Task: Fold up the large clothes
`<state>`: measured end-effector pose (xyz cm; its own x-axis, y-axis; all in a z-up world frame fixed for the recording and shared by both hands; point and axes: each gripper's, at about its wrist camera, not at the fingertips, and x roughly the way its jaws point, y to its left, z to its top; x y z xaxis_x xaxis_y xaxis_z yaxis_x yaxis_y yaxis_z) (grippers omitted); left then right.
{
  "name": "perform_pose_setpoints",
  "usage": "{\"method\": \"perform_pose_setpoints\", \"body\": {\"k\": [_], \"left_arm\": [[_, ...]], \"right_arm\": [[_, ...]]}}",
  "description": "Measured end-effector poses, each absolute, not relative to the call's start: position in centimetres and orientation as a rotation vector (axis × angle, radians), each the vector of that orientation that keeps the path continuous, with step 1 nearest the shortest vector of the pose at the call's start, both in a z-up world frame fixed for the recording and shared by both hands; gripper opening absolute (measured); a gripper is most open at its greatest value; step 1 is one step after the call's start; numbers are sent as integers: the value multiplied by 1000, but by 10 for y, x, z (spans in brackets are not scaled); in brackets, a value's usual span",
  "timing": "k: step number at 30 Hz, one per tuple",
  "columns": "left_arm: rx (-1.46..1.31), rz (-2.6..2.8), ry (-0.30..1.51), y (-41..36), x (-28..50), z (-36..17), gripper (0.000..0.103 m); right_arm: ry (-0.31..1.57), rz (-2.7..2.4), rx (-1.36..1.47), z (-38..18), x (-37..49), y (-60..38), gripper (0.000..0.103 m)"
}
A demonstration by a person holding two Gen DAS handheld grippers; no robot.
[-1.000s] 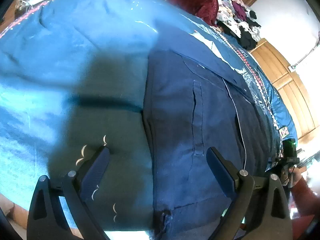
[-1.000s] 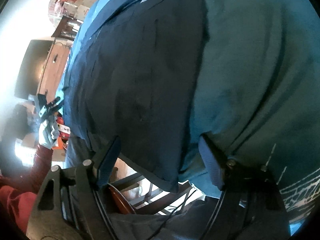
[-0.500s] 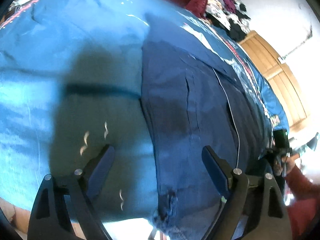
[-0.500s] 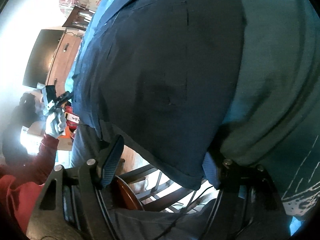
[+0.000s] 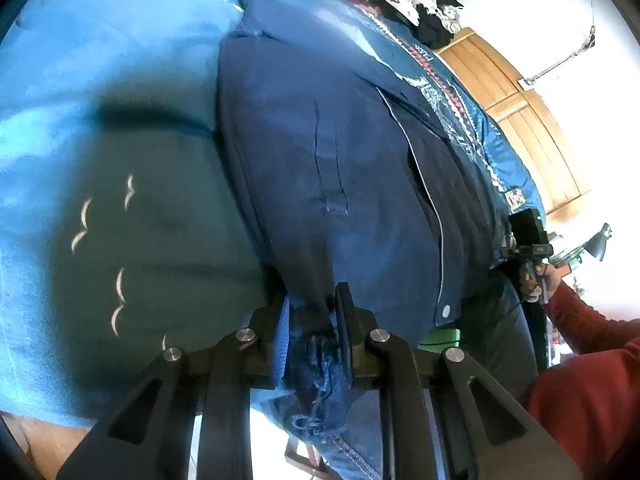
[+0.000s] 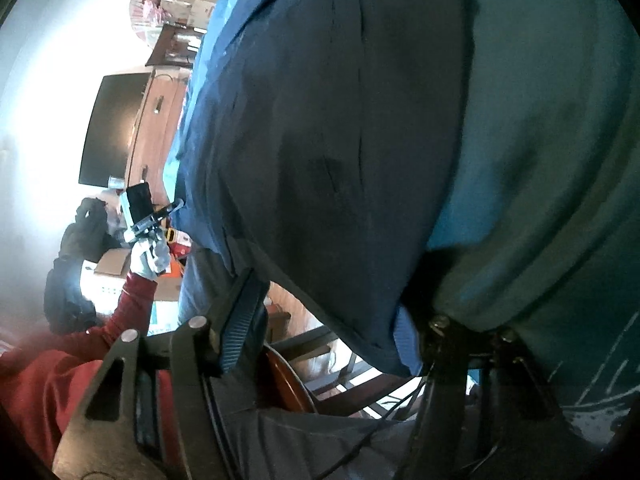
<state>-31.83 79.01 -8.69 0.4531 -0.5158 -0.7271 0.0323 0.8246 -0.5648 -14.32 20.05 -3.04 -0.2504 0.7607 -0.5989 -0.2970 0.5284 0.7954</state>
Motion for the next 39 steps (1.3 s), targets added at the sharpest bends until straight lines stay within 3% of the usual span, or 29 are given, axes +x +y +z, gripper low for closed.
{"method": "perform_pose_setpoints", "body": {"k": [14,23,27,35,36,38,39], "left_arm": [[-626,-462,1079,777,-313,-101,18],[-778,-497,1025,791,-321,-96,19],[-781,-493,1024,789,-327,-98,21],[-703,-481,1045,778,-323,-94,23],[-691,-470,1046,776,-321,-93,23],[-691,-429,1035,774,-321,-92,18],[-687,-403,1026,770,-322,-89,12]], "right_arm": [[1547,1060,437,-31,-148,209,62],[1424,1165,575,1,-153,203,61],[1469,1135,564,-14,-155,211,68],[1468,1076,504,-18,-160,212,68],[1466,1061,490,-17,-161,213,66],[1415,987,436,-4,-163,211,7],[1380,1001,472,7,-164,207,7]]}}
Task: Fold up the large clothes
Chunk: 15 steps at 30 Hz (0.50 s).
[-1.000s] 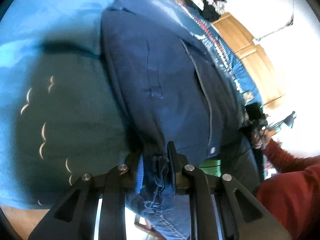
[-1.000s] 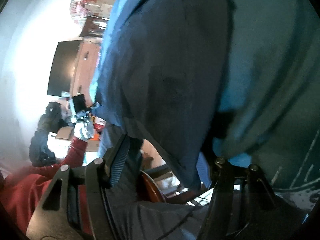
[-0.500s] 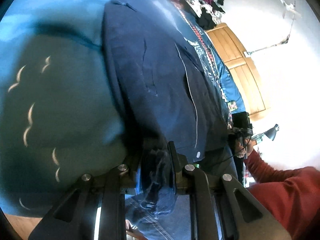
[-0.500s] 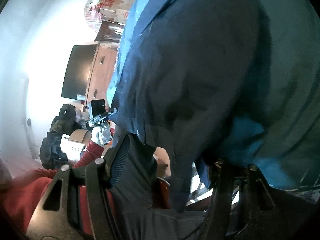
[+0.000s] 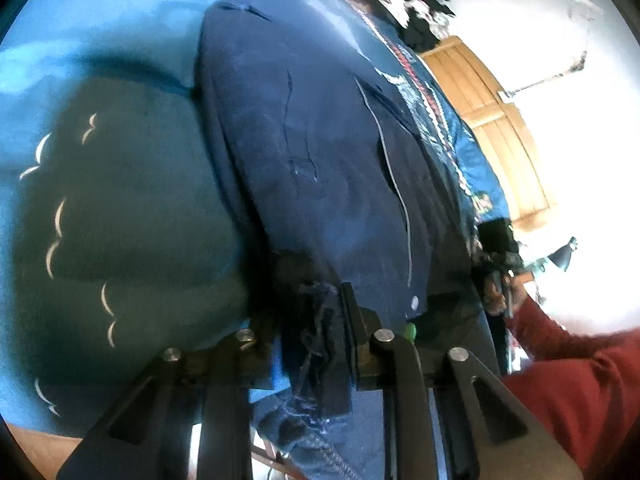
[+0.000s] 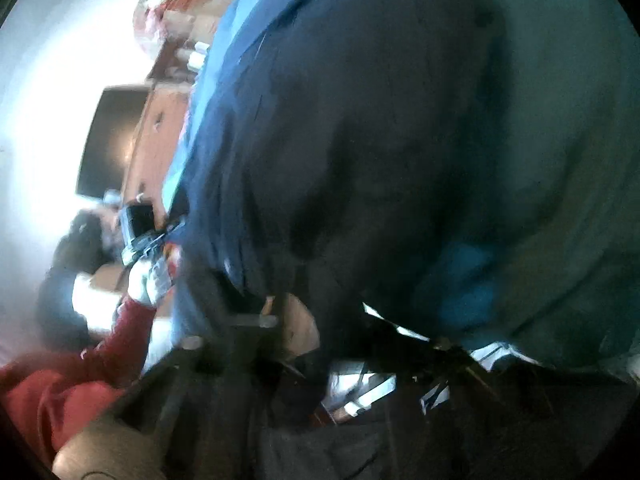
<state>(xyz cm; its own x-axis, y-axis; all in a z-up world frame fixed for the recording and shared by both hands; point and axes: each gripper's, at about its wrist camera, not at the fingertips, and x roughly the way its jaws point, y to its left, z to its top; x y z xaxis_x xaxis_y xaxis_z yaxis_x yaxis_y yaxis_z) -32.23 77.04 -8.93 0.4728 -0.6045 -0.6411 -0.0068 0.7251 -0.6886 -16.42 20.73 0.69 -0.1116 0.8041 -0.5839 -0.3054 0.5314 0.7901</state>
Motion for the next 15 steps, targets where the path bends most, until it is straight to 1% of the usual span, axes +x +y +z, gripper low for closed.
{"method": "perform_pose_setpoints", "body": {"k": [2,4,7,9,13,15], "left_arm": [[-694,-391,963,762,-326,-67,10],[-728,-395,855,761,-328,-35,10],[-830,-398,675,774,-314,4,10],[-898,-400,582,788,-289,21,8],[-924,-382,507,817,-219,45,7],[-929,-361,499,831,-173,53,7]], "right_arm": [[1280,1023,526,40,-169,202,7],[1184,1054,596,72,-170,195,7],[1087,1104,691,103,-155,190,7],[1048,1122,732,119,-135,191,7],[987,1126,781,142,-61,198,7],[971,1124,803,147,-16,204,7]]}}
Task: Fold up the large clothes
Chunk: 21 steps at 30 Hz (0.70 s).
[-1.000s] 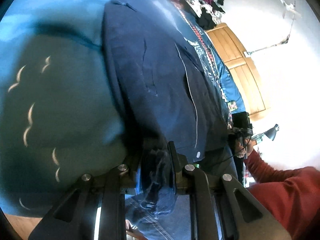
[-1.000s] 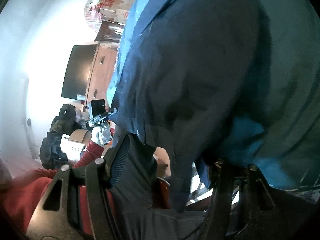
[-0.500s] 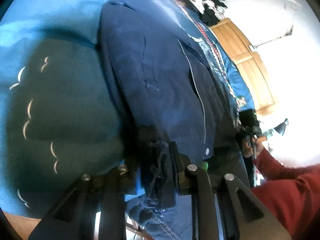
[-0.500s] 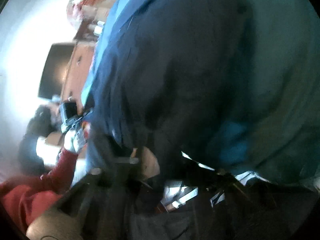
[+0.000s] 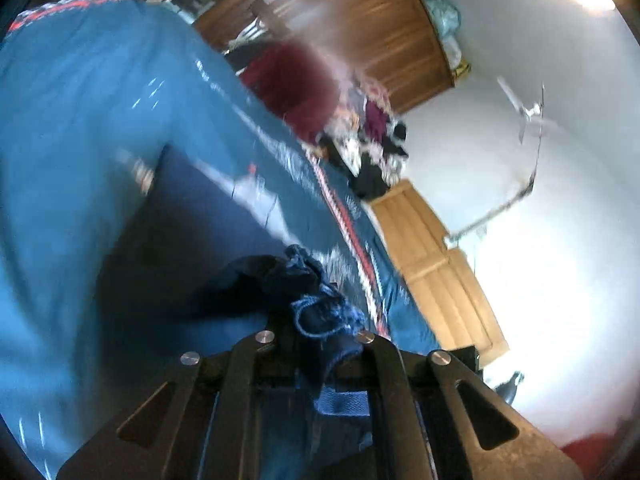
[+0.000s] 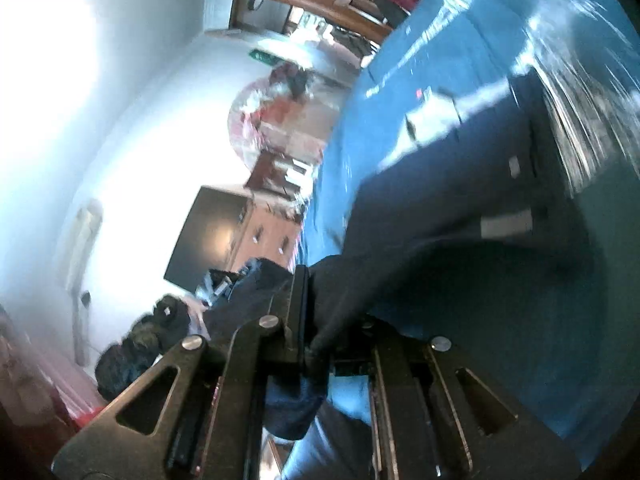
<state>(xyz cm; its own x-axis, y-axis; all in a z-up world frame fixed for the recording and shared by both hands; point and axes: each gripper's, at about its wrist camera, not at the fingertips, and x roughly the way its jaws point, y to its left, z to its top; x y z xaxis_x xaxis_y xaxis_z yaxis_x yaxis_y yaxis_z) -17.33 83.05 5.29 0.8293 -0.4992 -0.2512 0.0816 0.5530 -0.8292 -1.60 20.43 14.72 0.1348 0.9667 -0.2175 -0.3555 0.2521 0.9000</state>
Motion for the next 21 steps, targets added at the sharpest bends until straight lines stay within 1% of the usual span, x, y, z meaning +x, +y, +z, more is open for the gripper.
{"method": "perform_pose_setpoints", "body": {"k": [3,4,6,7,8,9,10,11,12,13,14,15,16,17,19,21], "left_arm": [[-918,-318,522,847,-100,48,7],[-914,-302,544,850,-76,40,10],[-894,-241,618,858,-24,13,13],[-889,-209,656,861,-1,-4,14],[-875,-172,714,863,27,-26,16],[-875,-129,775,866,50,-51,21],[-868,-89,837,869,70,-74,26],[-868,-73,906,871,90,-98,27],[-887,-75,925,874,102,-110,25],[-899,-82,909,878,109,-109,25],[-896,-97,896,880,113,-101,26],[-884,-115,877,880,113,-92,27],[-875,-137,849,881,111,-82,30],[-868,-159,815,882,109,-73,31],[-850,-181,775,883,106,-59,32],[-782,-170,766,878,106,-49,33]], "right_arm": [[985,1098,788,140,56,220,7],[997,1078,774,135,78,227,7],[1039,1035,725,111,124,240,11],[1086,1007,701,90,150,247,13],[1132,957,686,72,169,252,17],[1169,903,672,56,183,251,22],[1205,840,659,37,196,250,35],[1230,797,665,24,205,246,44],[1235,769,703,16,211,239,44],[1210,776,743,16,212,232,48],[1168,792,757,22,211,227,65],[1138,804,760,27,207,223,75],[1099,813,771,33,208,219,88],[1051,825,786,40,208,215,88],[1013,805,768,45,211,216,88],[1035,798,741,40,217,230,87]]}}
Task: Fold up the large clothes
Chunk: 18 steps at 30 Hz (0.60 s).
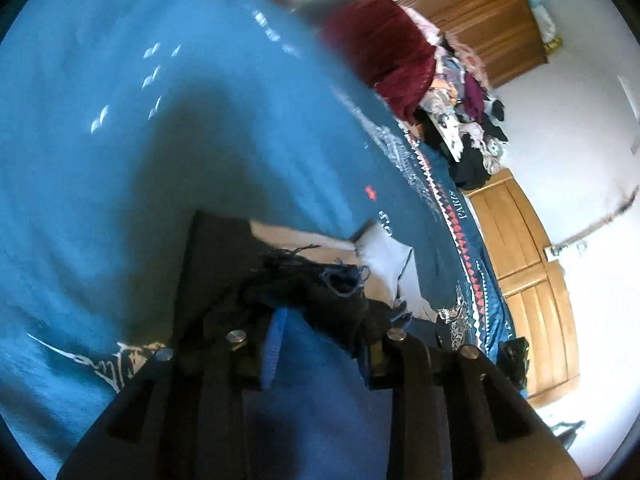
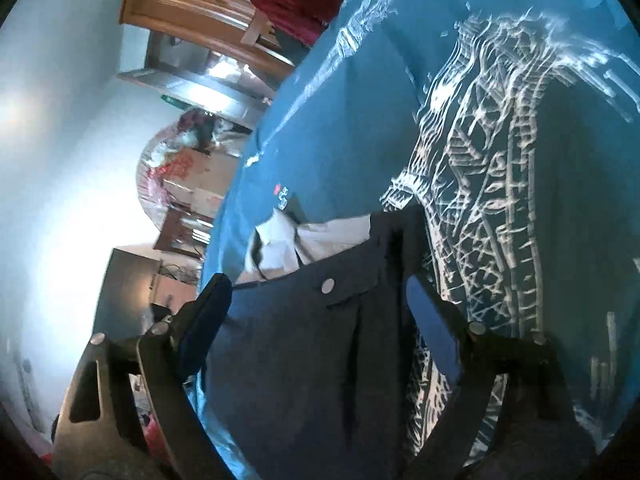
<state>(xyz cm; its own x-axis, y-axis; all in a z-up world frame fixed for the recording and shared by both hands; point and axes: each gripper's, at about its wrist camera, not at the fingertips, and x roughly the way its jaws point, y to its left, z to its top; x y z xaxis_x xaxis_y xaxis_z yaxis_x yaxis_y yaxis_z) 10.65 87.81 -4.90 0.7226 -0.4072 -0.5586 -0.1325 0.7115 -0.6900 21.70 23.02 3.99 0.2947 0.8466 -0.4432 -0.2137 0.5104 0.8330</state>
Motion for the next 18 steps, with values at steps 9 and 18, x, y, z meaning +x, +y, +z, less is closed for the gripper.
{"method": "perform_pose_setpoints", "body": {"k": [9,18], "left_arm": [[-638,-119,1039,865,110,-79,63],[-879,-13,873,919,93,-68,78]], "right_arm": [[1124,810,431,36,191,295,86],[1089,804,334,47,171,325,87]]}}
